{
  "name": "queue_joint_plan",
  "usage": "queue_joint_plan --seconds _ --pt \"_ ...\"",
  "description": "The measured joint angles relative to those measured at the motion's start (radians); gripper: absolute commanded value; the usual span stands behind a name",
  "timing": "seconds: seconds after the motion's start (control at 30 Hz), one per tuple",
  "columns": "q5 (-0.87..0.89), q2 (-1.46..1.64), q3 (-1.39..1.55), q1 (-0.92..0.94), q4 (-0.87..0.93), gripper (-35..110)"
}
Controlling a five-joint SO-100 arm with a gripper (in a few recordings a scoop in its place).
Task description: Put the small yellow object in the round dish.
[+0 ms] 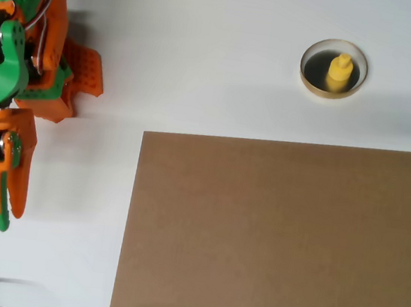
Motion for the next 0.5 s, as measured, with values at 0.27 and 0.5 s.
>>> queue_joint_plan --seconds 0.27,0.5 --pt "-0.017 0.029 0.021 -0.012 0.008 1" --pt "-0.031 0.029 0.038 -0.009 0.008 4"
